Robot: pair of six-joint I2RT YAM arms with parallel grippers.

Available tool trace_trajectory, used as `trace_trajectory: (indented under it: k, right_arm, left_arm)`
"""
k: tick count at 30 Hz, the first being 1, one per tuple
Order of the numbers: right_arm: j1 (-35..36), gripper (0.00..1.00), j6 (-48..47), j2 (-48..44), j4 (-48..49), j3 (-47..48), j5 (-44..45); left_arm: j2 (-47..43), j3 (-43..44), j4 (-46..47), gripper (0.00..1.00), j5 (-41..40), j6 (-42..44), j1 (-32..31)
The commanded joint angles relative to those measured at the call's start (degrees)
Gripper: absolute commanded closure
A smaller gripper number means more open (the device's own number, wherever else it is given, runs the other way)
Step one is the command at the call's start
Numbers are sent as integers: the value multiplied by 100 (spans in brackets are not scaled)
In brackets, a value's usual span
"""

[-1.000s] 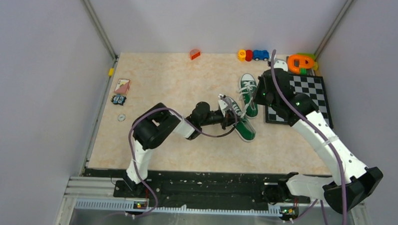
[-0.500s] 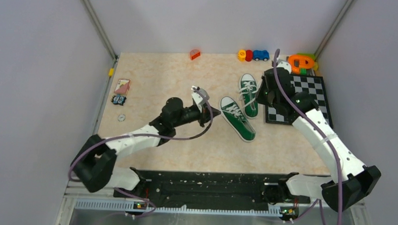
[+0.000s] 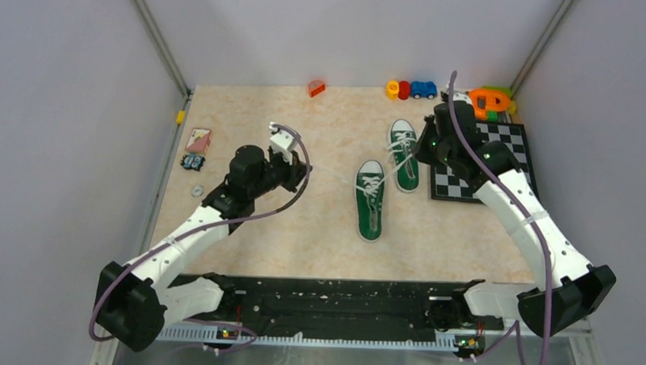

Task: Tie the shoes
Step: Adjust the shoelace on the shoe.

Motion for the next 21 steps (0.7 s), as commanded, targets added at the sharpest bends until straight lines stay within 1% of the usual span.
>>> trace_trajectory:
  k: [1, 3, 7, 9, 11, 14, 16, 19, 21]
  right_arm:
    - [275, 100, -380, 61, 438, 677, -490]
    - [463, 100, -541, 77, 602, 716, -499]
    - [431, 100, -97, 80, 399, 605, -102]
    - [278, 100, 263, -32, 250, 406, -10]
    - [43, 100, 652, -194, 48, 194, -4]
    - [-189, 100, 895, -511, -331, -104, 51]
    - [-216, 100, 824, -724, -559, -290, 52]
    - [-231, 100, 823, -1062, -976, -608, 94]
    - [-237, 100, 833, -1269, -1253, -833, 139]
  left_arm:
    - [-343, 802, -285, 100, -60, 186, 98]
    - [-369, 960, -414, 100, 304, 306, 97]
    - [-436, 879, -473, 100, 1155, 325, 98]
    - [-515, 773, -437, 100, 1360, 148, 87]
    - [-627, 699, -412, 100, 1388, 5, 90]
    - [-772, 679, -500, 100, 1175, 2, 89]
    - [-795, 747, -656, 100, 732, 2, 87]
    - [-449, 1333, -1590, 100, -366, 101, 95]
    - [-93, 1805, -2012, 100, -785, 98, 96]
